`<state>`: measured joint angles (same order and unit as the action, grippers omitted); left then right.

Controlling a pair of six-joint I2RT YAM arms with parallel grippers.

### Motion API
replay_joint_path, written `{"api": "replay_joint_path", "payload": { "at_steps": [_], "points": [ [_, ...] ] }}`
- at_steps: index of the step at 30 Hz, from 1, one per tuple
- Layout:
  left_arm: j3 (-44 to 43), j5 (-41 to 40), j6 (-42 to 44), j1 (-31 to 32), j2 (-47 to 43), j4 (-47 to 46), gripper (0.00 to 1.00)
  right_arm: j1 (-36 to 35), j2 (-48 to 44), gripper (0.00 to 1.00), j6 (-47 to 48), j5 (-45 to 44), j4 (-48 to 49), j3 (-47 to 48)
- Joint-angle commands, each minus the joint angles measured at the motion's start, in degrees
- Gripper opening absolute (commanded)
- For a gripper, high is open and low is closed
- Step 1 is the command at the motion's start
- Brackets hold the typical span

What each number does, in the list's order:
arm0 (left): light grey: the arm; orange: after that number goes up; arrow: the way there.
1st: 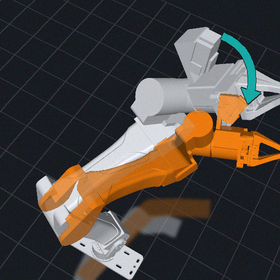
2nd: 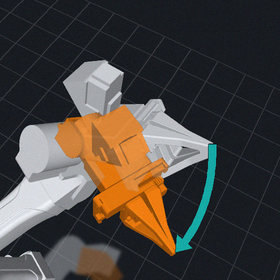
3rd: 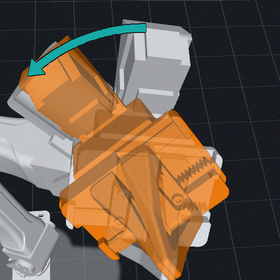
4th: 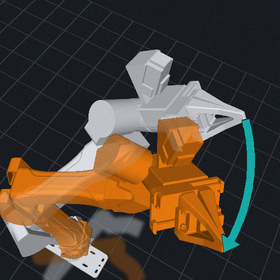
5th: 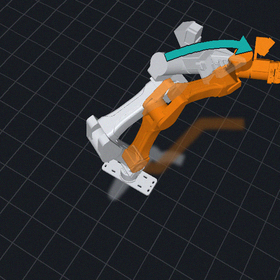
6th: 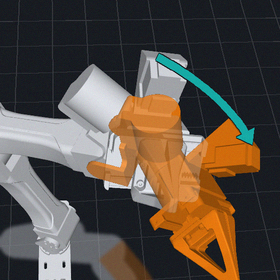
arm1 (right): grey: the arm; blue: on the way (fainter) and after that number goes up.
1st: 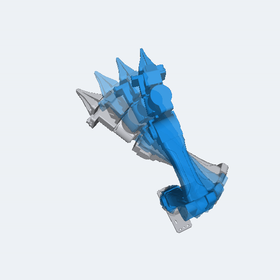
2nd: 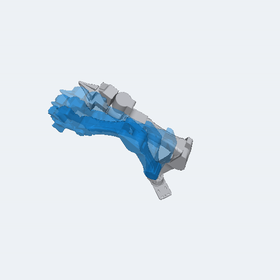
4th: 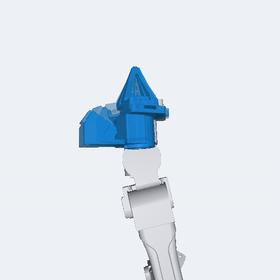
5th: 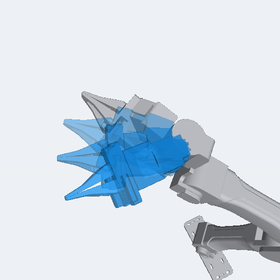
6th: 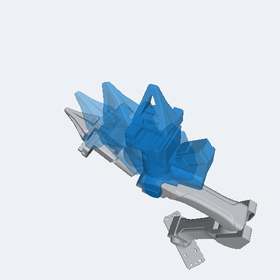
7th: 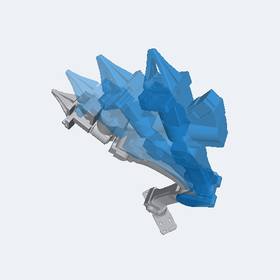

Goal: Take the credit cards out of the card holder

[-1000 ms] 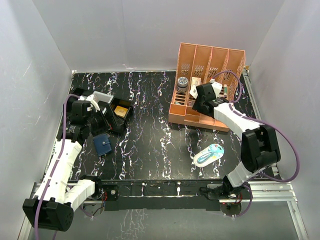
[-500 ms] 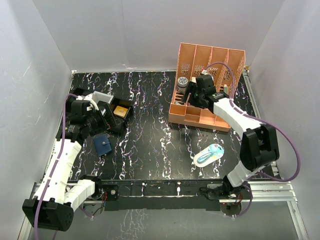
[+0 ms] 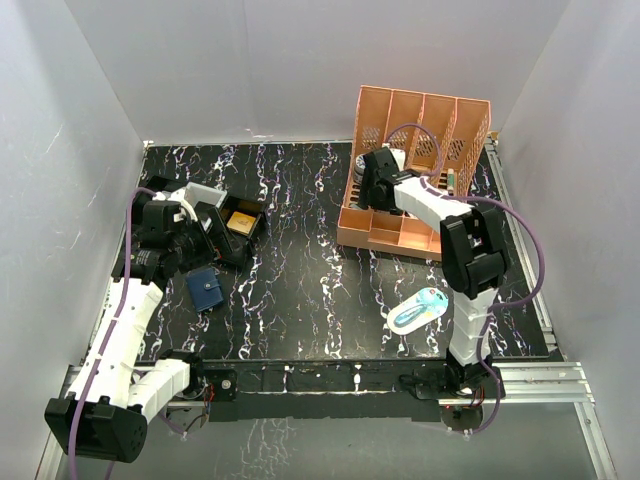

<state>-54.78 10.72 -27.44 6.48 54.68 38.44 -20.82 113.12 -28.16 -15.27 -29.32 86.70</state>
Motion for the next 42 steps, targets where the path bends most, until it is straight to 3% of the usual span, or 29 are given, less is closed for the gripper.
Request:
{"api": "replay_joint_path", "payload": {
  "at_steps": [1,8,14,22,26,33,42],
  "points": [
    [-2.3,1.2,0.6,-0.3,-0.6,1.0,0.99,1.7,0.5,0.62,1.2,-8.4,-1.9,2.8],
    [-2.9,2.1,0.5,-0.3,0.3,1.0,0.99,7.2,0.5,0.61,-1.9,-5.7,-0.3,1.3],
    [-2.5,2.3,0.2,-0.3,-0.3,1.1,0.99,12.1,1.2,0.63,-0.3,4.2,-1.1,3.5],
    [-2.6,3.5,-0.2,-0.3,-0.2,0.8,0.99,16.3,0.4,0.65,-3.6,0.8,-2.6,2.2],
    [-2.7,3.5,0.2,-0.3,-0.4,1.2,0.99,19.7,-0.5,0.65,-2.9,5.5,-1.2,1.4],
    [-2.0,4.0,-0.4,-0.3,-0.2,0.0,0.99,19.7,-5.9,0.67,2.2,20.8,1.6,0.0],
    [-2.4,3.3,-0.2,-0.3,-0.3,0.1,0.99,16.7,-18.1,0.72,1.9,27.5,5.7,-6.6]
  ]
}}
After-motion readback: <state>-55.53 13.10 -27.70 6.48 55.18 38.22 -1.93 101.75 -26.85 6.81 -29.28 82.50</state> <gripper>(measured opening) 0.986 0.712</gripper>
